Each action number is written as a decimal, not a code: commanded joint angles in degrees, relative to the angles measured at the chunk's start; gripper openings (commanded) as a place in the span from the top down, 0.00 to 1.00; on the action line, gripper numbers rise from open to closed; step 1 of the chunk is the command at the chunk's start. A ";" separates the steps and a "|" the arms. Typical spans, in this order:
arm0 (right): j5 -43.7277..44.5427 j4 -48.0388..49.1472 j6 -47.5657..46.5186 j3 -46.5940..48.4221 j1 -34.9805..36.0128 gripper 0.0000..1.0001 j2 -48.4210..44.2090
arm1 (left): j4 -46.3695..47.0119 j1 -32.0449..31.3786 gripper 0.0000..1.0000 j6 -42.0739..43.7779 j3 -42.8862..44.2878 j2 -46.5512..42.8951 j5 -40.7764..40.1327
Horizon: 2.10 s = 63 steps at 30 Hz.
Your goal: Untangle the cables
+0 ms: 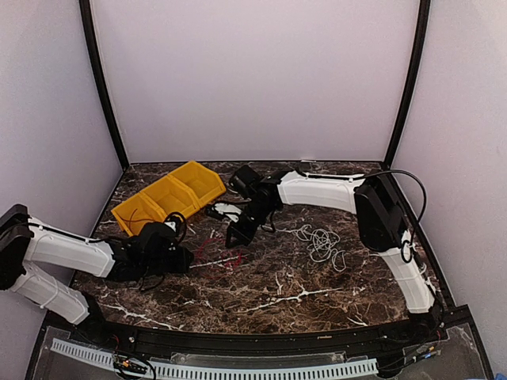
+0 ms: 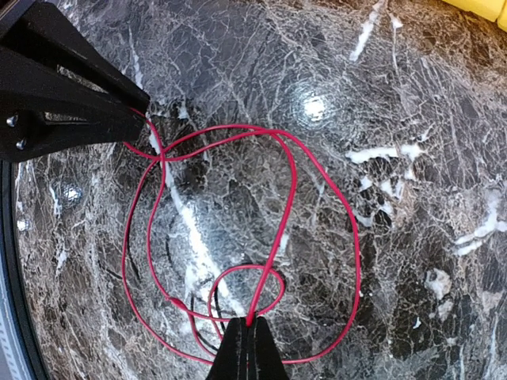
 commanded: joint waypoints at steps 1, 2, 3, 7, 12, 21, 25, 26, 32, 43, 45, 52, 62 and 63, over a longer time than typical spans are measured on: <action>0.58 0.05 -0.51 -0.30 -2.33 1.00 -4.80 | -1.35 0.25 0.97 1.41 0.94 -1.83 -0.56; 1.10 0.77 -0.42 -0.99 -3.60 1.00 -6.62 | -2.96 0.25 1.00 1.33 0.33 -3.74 -1.04; 1.61 1.27 -0.34 -1.58 -5.78 1.00 -8.81 | -3.85 0.25 1.00 1.22 -0.05 -4.98 -2.09; 4.03 2.11 -0.09 -1.90 -13.75 1.00 -13.68 | -10.69 0.25 1.00 -0.79 -2.27 -13.98 -5.53; 4.24 3.84 1.48 -4.12 -22.68 1.00 -17.62 | -19.30 0.33 1.00 -2.08 -3.88 -26.88 -10.58; 0.63 5.16 0.89 -8.26 -19.91 1.00 -20.37 | -25.96 0.45 1.00 4.18 5.70 -33.18 -17.69; -0.08 3.90 0.02 -5.52 -14.52 1.00 -19.47 | -28.08 1.82 1.00 7.47 11.37 -30.92 -19.04; -0.33 3.55 -0.19 -4.29 -12.95 1.00 -18.95 | -28.27 2.13 1.00 7.98 12.19 -30.61 -19.24; -4.45 2.88 1.20 5.12 -5.14 1.00 -13.49 | -28.29 5.91 1.00 14.08 18.13 -29.87 -20.13; -5.22 16.05 5.98 17.48 3.44 0.99 -0.79 | -27.58 10.86 1.00 21.78 27.89 -29.45 -22.46; -5.01 20.11 7.51 18.34 3.85 0.98 0.59 | -27.59 11.41 1.00 23.64 29.73 -28.91 -23.54; -1.62 21.36 7.70 20.48 4.83 0.62 3.65 | -27.41 15.61 1.00 28.91 37.15 -26.33 -25.47; -6.36 22.31 -2.16 -25.51 -1.13 0.46 -25.61 | -25.49 19.47 1.00 36.98 46.23 -21.60 -24.83; -6.48 22.64 -3.03 -29.54 -2.50 0.46 -28.62 | -25.28 19.89 1.00 37.76 47.14 -21.08 -24.68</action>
